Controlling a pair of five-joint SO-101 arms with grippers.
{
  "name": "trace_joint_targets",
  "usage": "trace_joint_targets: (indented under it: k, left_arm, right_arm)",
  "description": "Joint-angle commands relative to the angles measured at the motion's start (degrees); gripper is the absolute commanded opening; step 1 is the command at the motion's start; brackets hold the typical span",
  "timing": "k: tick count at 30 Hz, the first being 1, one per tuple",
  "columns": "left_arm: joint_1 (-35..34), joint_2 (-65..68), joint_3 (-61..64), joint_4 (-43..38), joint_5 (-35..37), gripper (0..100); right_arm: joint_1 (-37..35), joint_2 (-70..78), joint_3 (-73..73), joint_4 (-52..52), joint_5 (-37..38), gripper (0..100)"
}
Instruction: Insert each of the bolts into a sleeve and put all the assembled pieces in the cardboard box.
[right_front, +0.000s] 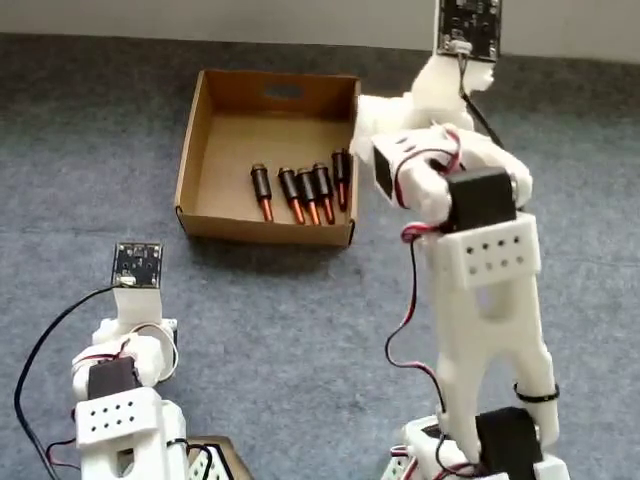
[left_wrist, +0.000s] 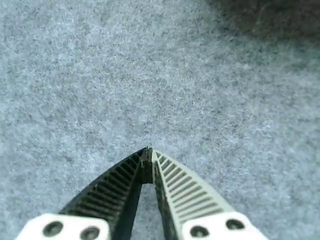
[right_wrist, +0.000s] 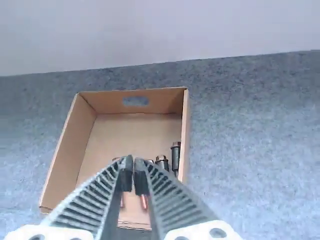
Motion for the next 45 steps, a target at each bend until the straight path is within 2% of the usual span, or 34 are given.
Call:
trace_joint_targets:
  k: [1, 5, 11, 14, 16, 17, 22, 29, 38, 45]
  left_arm:
    - [-0.5, -0.6, -0.4, -1.0, -0.3, 1]
    - [-0.5, -0.6, -0.7, -0.8, -0.3, 1]
    - [-0.5, -0.6, -0.8, -0.8, -0.3, 1]
    - [-0.5, -0.6, -0.8, -0.9, -0.3, 1]
    - [-0.5, -0.6, -0.8, -0.9, -0.3, 1]
    - [-0.5, -0.6, -0.8, -0.9, -0.3, 1]
    - [-0.5, -0.6, -0.8, -0.9, -0.3, 1]
    - [-0.5, -0.6, -0.7, -1.0, -0.3, 1]
    - [-0.4, -0.6, -0.7, -1.0, -0.3, 1]
    - [3.6, -0.6, -0.4, -0.7, -0.3, 1]
  right_arm:
    - [0.5, -8.4, 6.6, 0.7, -0.4, 0.7]
    - [0.5, -19.4, 21.0, -2.0, -0.4, 0.7]
    - [0.6, -42.3, 53.7, -16.0, -0.1, 0.9]
    - [0.7, -53.8, 67.7, -24.1, 7.7, 0.9]
    - [0.5, -60.9, 74.8, -26.0, 15.6, 0.9]
    - [0.5, -64.2, 77.5, -26.0, 17.1, 0.9]
    - [0.7, -76.7, 87.2, -25.9, 14.5, 0.9]
    - [0.8, -85.6, 100.2, -25.7, 12.2, 0.9]
    - [0.8, -85.6, 111.5, -25.5, 11.9, 0.9]
    - [0.8, -85.6, 115.0, -13.9, 12.1, 0.9]
